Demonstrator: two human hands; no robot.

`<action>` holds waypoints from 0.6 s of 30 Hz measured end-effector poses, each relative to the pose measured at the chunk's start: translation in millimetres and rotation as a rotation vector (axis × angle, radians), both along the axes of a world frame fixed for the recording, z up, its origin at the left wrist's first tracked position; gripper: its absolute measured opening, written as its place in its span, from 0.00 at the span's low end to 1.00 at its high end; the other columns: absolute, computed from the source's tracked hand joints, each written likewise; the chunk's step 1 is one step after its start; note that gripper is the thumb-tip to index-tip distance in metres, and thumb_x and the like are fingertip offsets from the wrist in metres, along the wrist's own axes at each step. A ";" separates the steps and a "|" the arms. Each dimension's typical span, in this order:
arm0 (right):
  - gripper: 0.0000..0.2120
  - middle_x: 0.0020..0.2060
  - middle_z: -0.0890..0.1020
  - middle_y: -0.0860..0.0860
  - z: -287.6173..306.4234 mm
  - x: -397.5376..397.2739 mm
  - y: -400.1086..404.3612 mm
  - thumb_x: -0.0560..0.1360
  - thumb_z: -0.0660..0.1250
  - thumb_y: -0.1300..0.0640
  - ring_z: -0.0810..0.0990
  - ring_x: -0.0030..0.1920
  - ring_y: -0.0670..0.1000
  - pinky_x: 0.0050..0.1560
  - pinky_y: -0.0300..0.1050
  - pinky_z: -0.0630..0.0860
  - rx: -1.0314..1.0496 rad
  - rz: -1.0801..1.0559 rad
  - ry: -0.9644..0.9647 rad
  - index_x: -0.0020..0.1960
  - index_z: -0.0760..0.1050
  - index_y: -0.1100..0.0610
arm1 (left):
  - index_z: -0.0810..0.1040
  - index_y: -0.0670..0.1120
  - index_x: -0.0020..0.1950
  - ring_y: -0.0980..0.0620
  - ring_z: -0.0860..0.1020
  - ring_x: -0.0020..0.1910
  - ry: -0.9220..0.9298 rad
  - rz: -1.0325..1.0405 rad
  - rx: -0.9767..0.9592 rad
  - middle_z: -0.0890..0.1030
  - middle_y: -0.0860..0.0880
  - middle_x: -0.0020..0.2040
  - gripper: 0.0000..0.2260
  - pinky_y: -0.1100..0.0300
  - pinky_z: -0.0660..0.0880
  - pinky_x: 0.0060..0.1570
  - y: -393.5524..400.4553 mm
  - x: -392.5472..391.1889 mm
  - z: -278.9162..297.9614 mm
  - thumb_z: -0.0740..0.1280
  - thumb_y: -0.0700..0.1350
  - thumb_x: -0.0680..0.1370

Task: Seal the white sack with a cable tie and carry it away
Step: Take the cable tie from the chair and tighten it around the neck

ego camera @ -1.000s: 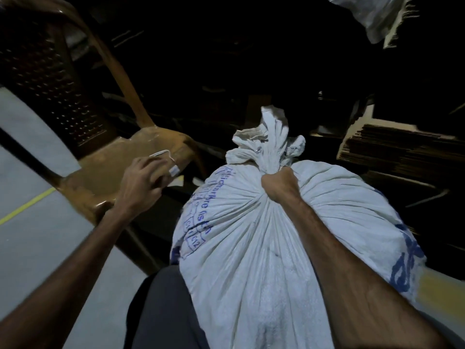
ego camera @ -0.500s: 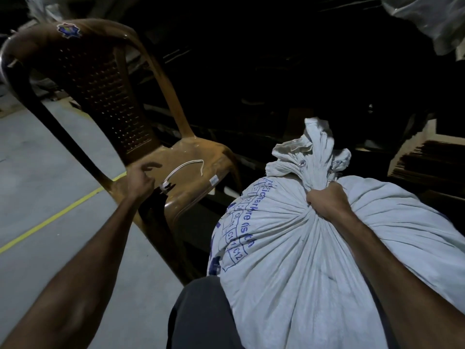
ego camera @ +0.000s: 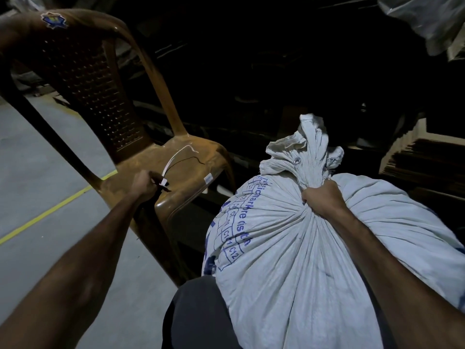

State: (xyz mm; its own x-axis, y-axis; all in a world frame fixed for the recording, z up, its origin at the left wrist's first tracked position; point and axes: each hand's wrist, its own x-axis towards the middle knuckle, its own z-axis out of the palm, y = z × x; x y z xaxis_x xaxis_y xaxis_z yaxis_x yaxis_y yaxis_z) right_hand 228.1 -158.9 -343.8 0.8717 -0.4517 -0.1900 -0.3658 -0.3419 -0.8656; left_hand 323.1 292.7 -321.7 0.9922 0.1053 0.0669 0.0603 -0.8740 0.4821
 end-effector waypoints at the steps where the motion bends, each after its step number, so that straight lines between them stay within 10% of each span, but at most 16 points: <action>1: 0.06 0.29 0.76 0.52 -0.4 0.2 -0.3 0.68 0.69 0.64 0.75 0.34 0.58 0.39 0.48 0.70 0.001 0.000 0.002 0.36 0.73 0.57 | 0.85 0.41 0.55 0.41 0.82 0.60 0.002 -0.017 0.006 0.85 0.38 0.59 0.08 0.48 0.78 0.57 0.6 0.6 -2.7 0.68 0.34 0.80; 12: 0.08 0.41 0.81 0.51 6.0 -7.3 1.5 0.65 0.69 0.62 0.81 0.44 0.58 0.44 0.47 0.74 0.122 -0.007 -0.043 0.44 0.76 0.55 | 0.84 0.42 0.48 0.39 0.79 0.36 -0.392 -0.267 -0.235 0.83 0.41 0.38 0.12 0.44 0.76 0.36 -129.5 -67.7 29.9 0.64 0.44 0.85; 18: 0.27 0.53 0.88 0.53 -8.6 -3.1 -5.4 0.58 0.68 0.54 0.86 0.54 0.60 0.59 0.58 0.85 0.147 -0.057 -0.085 0.57 0.82 0.57 | 0.83 0.46 0.41 0.55 0.68 0.25 -0.103 -0.374 -0.443 0.73 0.52 0.27 0.16 0.62 0.64 0.25 -197.9 -97.1 81.4 0.63 0.47 0.86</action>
State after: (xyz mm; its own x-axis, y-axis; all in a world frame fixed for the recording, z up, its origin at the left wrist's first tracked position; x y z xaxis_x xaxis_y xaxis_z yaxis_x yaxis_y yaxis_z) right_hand 225.0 -164.2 -352.4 0.8612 -0.4737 -0.1842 -0.3042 -0.1899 -0.9335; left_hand 226.0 94.8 -240.3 0.9580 -0.2108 0.1946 -0.2801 -0.5409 0.7930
